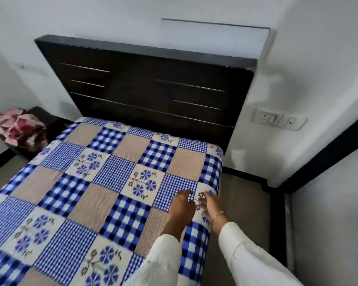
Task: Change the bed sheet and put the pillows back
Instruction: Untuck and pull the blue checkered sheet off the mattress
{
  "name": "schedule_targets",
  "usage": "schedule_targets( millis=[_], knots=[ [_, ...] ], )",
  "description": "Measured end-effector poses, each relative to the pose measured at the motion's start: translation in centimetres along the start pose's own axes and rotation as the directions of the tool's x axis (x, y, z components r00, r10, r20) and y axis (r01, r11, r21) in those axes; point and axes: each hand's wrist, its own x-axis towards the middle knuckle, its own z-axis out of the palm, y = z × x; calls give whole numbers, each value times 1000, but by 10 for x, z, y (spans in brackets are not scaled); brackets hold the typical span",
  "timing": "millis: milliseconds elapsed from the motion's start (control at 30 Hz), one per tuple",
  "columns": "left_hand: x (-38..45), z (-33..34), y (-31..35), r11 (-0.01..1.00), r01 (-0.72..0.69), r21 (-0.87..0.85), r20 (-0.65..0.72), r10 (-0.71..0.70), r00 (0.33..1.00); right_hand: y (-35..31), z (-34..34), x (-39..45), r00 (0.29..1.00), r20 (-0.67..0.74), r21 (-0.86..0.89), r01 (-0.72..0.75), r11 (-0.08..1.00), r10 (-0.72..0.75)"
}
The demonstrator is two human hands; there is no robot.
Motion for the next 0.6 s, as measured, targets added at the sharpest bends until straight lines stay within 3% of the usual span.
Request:
schedule_targets(
  millis=[100, 167, 333, 433, 600],
  knots=[
    [54, 12, 7, 986, -101, 130, 58, 94, 994, -19, -6, 47, 995, -43, -204, 85, 975, -95],
    [93, 21, 11, 959, -172, 224, 91, 156, 984, -29, -9, 84, 987, -1, -382, 146, 913, -158],
    [194, 45, 22, 871, -269, 411, 149, 227, 962, -39, -13, 193, 957, 67, -606, 264, 750, -283],
    [254, 63, 30, 806, -286, 518, 172, 230, 958, -45, -17, 254, 895, 92, -707, 368, 604, -437],
    [326, 89, 37, 651, -416, 635, 310, 279, 909, -53, -7, 331, 764, -3, -734, 437, 520, -645]
  ],
)
